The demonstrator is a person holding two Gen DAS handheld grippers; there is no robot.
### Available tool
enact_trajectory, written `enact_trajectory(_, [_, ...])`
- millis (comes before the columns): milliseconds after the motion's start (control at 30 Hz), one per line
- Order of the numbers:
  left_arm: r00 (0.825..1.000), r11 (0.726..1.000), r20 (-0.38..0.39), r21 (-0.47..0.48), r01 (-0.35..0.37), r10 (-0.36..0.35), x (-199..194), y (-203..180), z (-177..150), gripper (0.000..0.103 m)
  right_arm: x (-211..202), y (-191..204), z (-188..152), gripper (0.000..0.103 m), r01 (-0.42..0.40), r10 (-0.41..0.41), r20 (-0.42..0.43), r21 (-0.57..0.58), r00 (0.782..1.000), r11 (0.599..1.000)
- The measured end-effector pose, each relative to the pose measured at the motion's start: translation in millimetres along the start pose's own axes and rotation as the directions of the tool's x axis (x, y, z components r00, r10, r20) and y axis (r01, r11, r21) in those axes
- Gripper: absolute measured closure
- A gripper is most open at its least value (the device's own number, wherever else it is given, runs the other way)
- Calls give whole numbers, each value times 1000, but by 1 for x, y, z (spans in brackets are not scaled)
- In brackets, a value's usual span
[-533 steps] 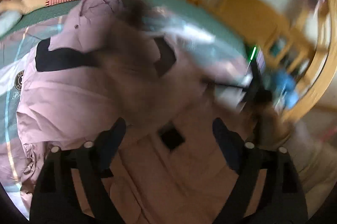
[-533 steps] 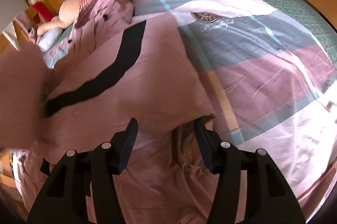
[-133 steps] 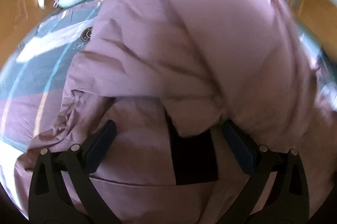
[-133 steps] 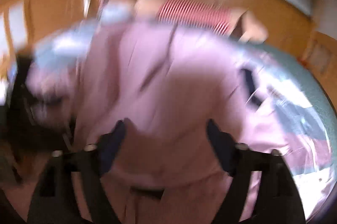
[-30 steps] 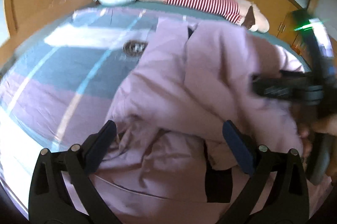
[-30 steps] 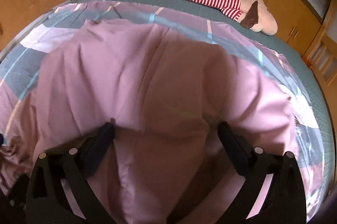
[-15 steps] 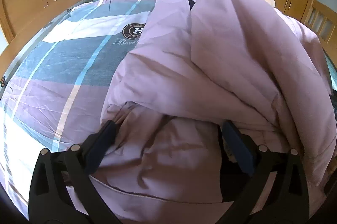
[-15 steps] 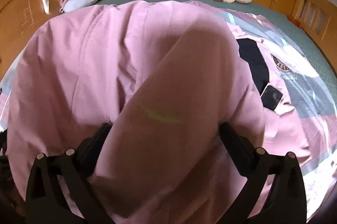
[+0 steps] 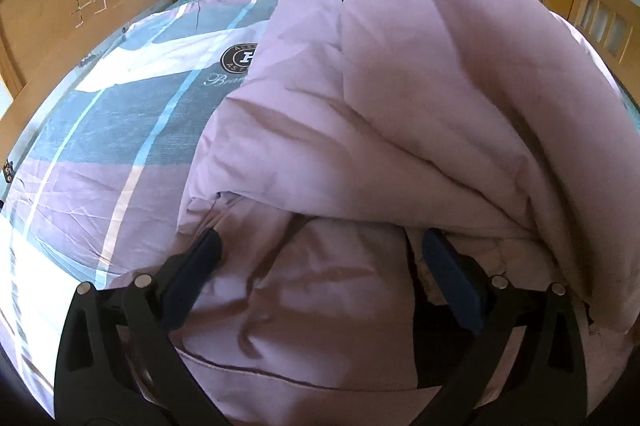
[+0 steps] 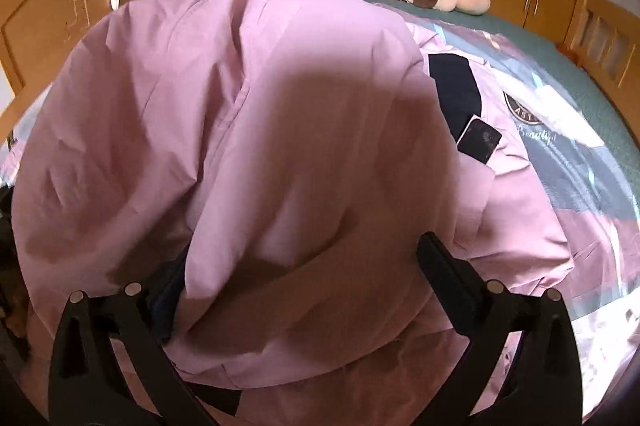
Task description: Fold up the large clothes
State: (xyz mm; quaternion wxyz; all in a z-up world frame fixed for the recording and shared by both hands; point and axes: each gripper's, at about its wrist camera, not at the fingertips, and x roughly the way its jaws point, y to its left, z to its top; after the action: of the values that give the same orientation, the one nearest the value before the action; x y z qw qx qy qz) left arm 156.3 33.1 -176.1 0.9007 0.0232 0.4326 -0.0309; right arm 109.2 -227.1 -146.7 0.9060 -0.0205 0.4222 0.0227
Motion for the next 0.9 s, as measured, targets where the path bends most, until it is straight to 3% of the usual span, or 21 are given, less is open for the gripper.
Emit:
enact_trajectory(700, [1000,1000,22,-21,11,-10,-2,2,-2,2,-6,0,-3,1,-8,6,44,32,999,999])
enact_trajectory(800, [999,999,36,-41,24,-22,-5,6,-1,2,-40,4,3,1,-18,12,197,29,980,999])
enact_trajectory(900, [992,989,97,-113,94,-83,-25,17,2,2,-67,17,8,1,-69,76,299,-33,951,997])
